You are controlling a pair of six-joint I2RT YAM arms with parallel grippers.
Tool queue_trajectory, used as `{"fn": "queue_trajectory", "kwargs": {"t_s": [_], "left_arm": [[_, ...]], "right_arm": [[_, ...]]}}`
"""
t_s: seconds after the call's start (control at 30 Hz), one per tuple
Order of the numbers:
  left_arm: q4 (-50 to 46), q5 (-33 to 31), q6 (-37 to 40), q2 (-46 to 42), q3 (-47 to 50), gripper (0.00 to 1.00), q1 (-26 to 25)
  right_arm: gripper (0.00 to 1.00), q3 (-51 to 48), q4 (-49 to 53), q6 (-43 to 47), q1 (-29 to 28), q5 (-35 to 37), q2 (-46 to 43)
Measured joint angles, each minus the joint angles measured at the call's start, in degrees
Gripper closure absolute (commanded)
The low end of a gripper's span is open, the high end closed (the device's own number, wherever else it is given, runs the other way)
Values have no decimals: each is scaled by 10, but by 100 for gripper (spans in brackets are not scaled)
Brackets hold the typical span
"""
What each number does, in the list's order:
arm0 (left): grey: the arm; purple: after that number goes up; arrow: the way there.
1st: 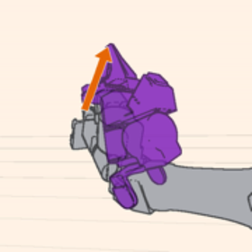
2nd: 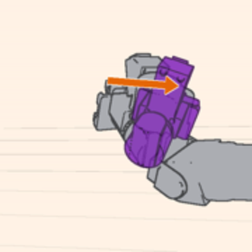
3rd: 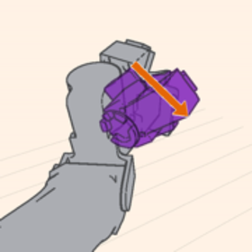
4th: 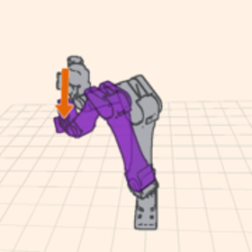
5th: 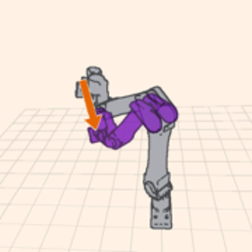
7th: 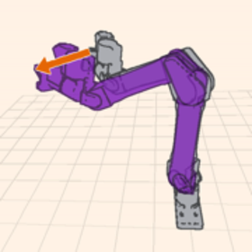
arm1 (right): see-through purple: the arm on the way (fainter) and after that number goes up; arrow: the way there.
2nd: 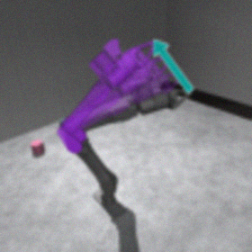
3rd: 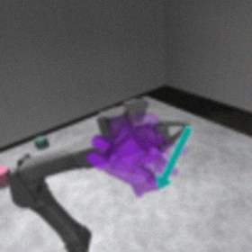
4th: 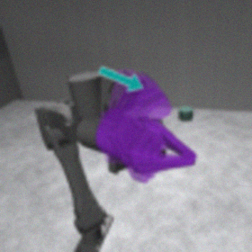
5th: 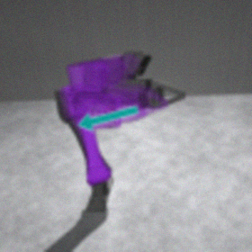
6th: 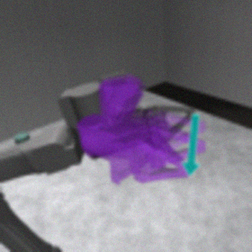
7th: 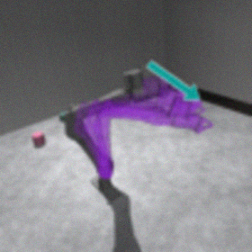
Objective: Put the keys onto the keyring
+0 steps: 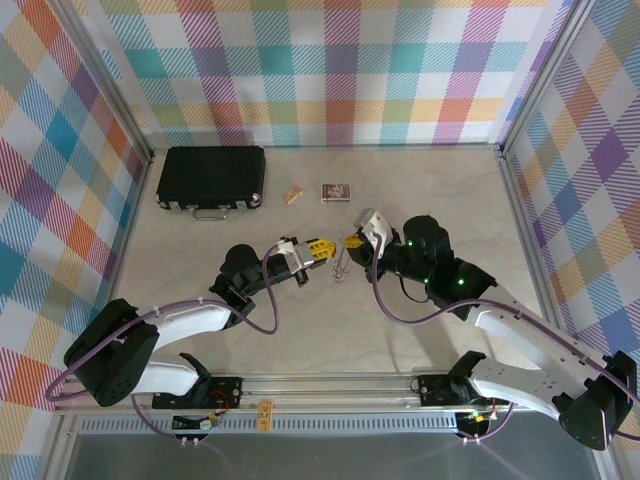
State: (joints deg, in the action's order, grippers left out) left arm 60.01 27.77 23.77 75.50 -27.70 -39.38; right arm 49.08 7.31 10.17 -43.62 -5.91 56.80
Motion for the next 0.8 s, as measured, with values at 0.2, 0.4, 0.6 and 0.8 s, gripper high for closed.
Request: {"fn": "queue_trajectory", "kwargs": {"t_s": [0.2,0.4,0.6,0.8], "left_arm": [[1,0,3,-7,0,100,0],[1,0,3,-24,0,100,-5],[-2,2,3,-26,0,100,-7],[-7,1,3,-26,0,100,-7]], "right_arm": [[100,0,-3,12,-5,15,1],[100,0,-3,15,-11,19,8],[100,0,-3,15,-14,18,13],[100,0,-3,15,-15,9,16]]}}
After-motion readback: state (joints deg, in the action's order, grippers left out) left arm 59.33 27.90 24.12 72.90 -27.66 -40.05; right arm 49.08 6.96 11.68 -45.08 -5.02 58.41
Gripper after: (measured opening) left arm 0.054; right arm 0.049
